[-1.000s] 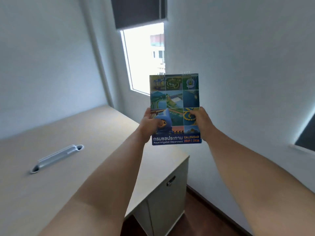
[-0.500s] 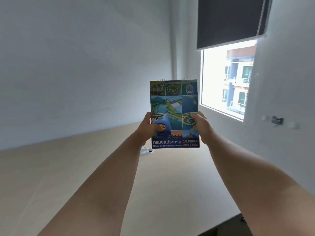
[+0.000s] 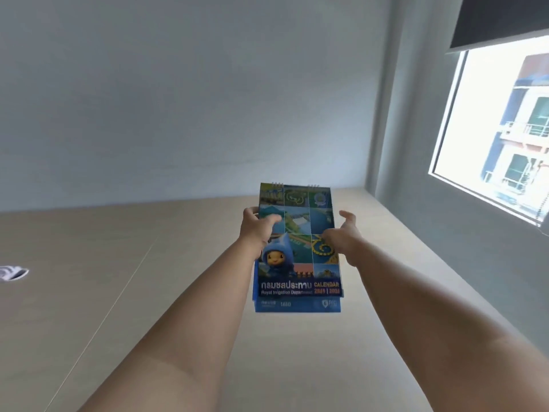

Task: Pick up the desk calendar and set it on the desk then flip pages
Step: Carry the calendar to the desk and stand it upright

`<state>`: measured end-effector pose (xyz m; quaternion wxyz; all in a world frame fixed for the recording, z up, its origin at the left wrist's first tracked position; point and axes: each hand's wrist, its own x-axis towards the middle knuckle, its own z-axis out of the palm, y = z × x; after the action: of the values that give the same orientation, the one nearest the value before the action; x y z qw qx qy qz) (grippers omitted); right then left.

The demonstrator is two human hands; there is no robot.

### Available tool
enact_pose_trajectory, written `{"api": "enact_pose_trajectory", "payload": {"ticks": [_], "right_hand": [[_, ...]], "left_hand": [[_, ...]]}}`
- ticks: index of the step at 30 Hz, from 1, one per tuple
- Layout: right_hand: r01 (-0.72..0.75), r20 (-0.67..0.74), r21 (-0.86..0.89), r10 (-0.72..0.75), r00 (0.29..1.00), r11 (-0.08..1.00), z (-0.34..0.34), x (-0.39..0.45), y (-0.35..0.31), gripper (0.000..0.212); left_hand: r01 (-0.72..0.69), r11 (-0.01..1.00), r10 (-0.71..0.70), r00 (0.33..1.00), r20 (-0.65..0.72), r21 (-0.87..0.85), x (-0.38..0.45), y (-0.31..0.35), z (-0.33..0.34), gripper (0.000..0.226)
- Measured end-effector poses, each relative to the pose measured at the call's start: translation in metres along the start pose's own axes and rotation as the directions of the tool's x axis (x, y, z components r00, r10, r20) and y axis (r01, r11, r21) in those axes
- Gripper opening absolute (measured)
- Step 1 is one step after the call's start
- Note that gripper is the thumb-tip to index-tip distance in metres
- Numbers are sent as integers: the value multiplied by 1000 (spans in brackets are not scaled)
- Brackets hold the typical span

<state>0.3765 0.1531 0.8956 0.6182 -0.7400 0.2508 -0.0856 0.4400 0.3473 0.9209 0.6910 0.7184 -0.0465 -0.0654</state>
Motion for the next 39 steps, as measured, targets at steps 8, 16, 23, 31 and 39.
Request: {"api": "enact_pose_trajectory", "payload": {"ticks": [8, 16, 23, 31, 39], "right_hand": [[-62, 104, 58, 56, 993, 996, 5, 67, 2, 42], [18, 12, 42, -19, 1000, 999, 12, 109, 5, 49], [-108, 53, 45, 106, 993, 993, 34, 126, 47, 52], [-21, 94, 58, 15, 995, 998, 29, 91, 72, 49], [-49, 252, -86, 69, 965, 995, 40, 61, 150, 62]], "left_hand": [[88, 995, -82, 991, -103, 54, 51, -31, 21, 40], [179, 977, -158, 972, -173, 117, 84, -62, 22, 52], [320, 919, -311, 947, -75, 232, 100, -83, 13, 57], [253, 963, -263, 959, 108, 96, 66, -137, 20, 55], [220, 953, -234, 971, 43, 208, 27, -190, 29, 71]]}}
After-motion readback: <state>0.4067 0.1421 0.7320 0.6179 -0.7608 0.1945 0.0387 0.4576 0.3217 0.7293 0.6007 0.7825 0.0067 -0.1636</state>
